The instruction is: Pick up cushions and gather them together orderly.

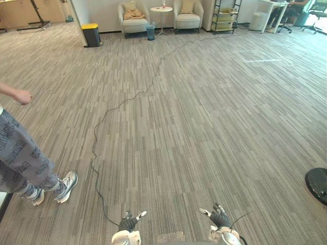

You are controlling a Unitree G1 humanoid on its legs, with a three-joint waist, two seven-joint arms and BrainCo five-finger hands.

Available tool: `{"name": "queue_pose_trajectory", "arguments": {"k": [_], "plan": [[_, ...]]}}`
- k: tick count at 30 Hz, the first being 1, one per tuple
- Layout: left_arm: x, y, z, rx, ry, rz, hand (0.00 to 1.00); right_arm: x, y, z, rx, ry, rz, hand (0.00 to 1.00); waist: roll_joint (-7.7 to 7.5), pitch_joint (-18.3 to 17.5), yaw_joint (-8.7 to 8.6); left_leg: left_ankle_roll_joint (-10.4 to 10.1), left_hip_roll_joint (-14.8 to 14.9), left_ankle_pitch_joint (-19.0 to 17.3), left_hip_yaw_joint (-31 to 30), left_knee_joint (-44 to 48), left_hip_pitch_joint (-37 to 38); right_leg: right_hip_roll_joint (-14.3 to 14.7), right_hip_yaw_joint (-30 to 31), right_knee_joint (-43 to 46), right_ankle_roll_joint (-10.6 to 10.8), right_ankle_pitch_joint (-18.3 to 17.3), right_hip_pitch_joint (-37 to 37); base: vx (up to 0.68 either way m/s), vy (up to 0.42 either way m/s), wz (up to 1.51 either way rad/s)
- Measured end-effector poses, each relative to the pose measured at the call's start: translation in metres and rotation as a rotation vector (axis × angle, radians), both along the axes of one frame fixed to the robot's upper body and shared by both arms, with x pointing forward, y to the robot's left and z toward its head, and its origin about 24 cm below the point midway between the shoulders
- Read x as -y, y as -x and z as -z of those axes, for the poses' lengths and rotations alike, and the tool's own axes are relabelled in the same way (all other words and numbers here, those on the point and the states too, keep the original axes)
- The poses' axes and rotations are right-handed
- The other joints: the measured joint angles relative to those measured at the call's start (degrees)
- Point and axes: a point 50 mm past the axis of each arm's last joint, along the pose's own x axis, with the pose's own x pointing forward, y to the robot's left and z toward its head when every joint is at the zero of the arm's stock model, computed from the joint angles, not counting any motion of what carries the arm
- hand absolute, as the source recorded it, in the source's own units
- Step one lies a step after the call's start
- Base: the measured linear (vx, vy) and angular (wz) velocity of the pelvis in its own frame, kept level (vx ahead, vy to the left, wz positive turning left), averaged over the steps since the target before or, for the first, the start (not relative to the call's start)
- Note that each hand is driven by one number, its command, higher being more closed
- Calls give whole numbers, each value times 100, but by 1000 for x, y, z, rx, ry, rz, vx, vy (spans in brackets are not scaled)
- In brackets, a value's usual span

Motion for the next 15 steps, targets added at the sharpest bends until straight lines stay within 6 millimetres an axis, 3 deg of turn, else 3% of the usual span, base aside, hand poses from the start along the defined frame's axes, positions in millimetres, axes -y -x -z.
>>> {"name": "queue_pose_trajectory", "arguments": {"k": [3, 15], "plan": [[2, -2, 0, -1, 2, 28, 0, 2, 1, 2, -16, -7, 21, 0, -51, -33, 23, -2, -13, 6, 58, 34, -23, -11, -70, -127, 10, 50, 37, 107, -5, 8], [4, -1, 2, -11, 8, 35, 0, 13, 10, 6, -61, 7, 49, 0, 39, 1, 37, -77, 169, 55, 283, 35, 143, 194, -48, -244, -69, 151, 171, 12, -54, -6]]}}
